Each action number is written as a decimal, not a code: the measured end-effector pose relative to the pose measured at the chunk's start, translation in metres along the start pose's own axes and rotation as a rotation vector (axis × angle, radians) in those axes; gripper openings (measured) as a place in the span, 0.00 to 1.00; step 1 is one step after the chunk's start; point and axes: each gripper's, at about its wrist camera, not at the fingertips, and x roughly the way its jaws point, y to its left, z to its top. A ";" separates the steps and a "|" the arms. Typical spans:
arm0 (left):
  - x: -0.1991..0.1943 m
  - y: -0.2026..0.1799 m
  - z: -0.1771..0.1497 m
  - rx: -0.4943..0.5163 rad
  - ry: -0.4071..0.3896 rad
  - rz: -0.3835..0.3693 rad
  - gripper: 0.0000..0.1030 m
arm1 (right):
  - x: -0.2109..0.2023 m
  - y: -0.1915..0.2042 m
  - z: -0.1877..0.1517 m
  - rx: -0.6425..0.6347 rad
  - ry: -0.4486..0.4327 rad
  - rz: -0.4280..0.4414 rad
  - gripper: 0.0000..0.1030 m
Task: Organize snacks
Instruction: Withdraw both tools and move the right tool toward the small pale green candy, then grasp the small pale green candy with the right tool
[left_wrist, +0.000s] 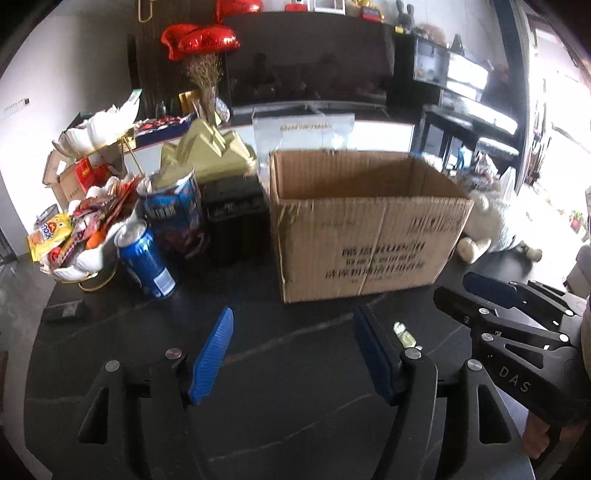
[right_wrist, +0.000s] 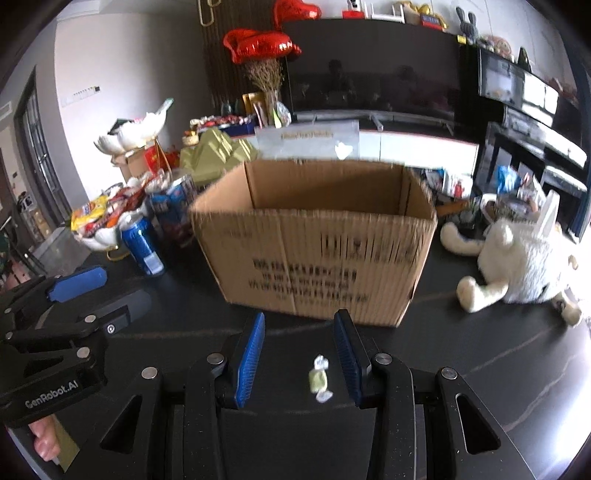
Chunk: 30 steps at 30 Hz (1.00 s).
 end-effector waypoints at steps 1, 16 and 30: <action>0.004 -0.001 -0.003 -0.001 0.009 0.009 0.65 | 0.003 -0.001 -0.003 0.003 0.011 0.000 0.39; 0.050 -0.012 -0.044 -0.033 0.133 0.026 0.69 | 0.056 -0.016 -0.044 0.013 0.189 -0.005 0.39; 0.085 -0.013 -0.062 -0.057 0.206 0.036 0.70 | 0.095 -0.013 -0.057 -0.043 0.253 -0.019 0.39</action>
